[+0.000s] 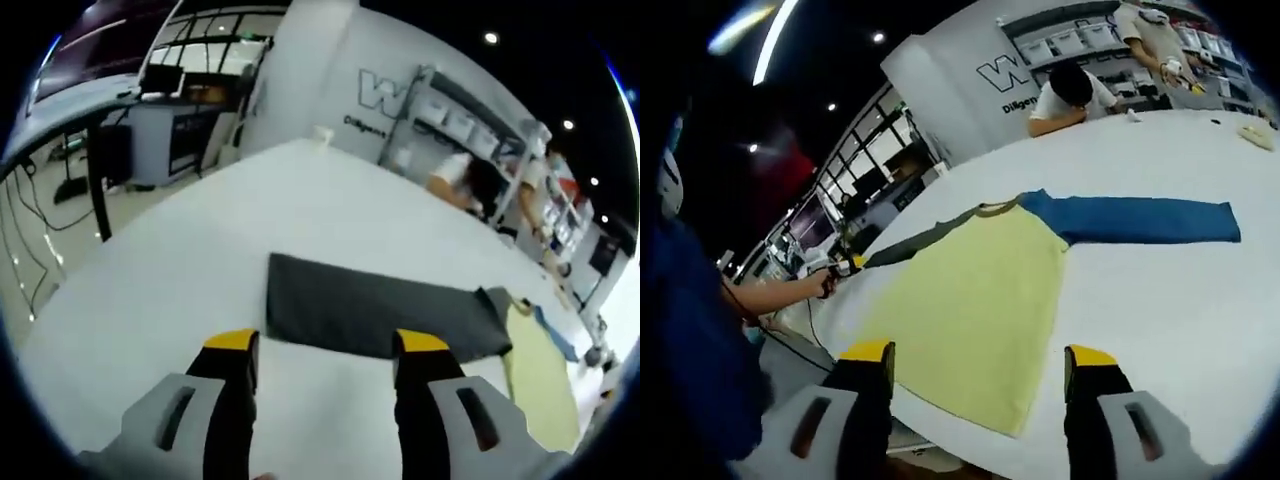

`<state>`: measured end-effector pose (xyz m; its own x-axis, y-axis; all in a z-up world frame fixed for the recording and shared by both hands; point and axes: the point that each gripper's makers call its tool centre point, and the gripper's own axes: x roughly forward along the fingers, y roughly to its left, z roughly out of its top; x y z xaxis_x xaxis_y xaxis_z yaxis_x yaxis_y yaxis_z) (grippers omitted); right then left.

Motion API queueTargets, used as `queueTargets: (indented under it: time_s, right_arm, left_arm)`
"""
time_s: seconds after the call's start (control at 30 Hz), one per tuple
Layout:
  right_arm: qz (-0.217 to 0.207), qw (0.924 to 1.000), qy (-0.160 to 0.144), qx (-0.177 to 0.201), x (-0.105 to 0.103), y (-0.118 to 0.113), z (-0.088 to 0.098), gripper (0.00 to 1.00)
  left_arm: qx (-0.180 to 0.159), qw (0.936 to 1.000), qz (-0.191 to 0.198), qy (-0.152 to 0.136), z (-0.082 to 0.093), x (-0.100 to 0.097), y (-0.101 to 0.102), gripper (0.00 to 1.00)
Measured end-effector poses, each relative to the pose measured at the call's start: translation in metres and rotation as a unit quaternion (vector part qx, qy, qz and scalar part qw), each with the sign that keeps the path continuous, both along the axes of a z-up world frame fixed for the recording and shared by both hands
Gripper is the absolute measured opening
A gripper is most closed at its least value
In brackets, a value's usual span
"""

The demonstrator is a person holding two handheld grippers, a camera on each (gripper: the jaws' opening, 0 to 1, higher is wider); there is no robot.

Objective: Fold the garment on the visible template until the final outline fits inside the template.

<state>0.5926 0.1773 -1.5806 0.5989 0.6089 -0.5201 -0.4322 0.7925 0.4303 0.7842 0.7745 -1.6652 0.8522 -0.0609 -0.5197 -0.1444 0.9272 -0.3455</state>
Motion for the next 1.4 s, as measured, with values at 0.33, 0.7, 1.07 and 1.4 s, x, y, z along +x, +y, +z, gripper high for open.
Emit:
queueTargets:
  time_s: [0.33, 0.7, 1.07, 1.4]
  right_arm:
    - [0.048, 0.9982, -0.009, -0.036, -0.008, 0.004, -0.002, 0.99]
    - [0.042, 0.9971, -0.003, -0.063, -0.009, -0.010, -0.007, 0.98]
    - [0.045, 0.9969, -0.001, -0.065, -0.007, -0.018, -0.010, 0.98]
    - [0.046, 0.9977, 0.003, -0.050, -0.007, -0.018, -0.017, 0.98]
  left_arm:
    - [-0.009, 0.9999, 0.007, -0.003, -0.004, 0.009, 0.009, 0.39]
    - [0.014, 0.9995, 0.021, 0.021, -0.012, 0.016, 0.031, 0.12]
    - [0.049, 0.9983, 0.015, 0.027, -0.002, 0.016, 0.027, 0.01]
    - [0.048, 0.9974, -0.040, -0.036, 0.065, 0.044, -0.001, 0.00]
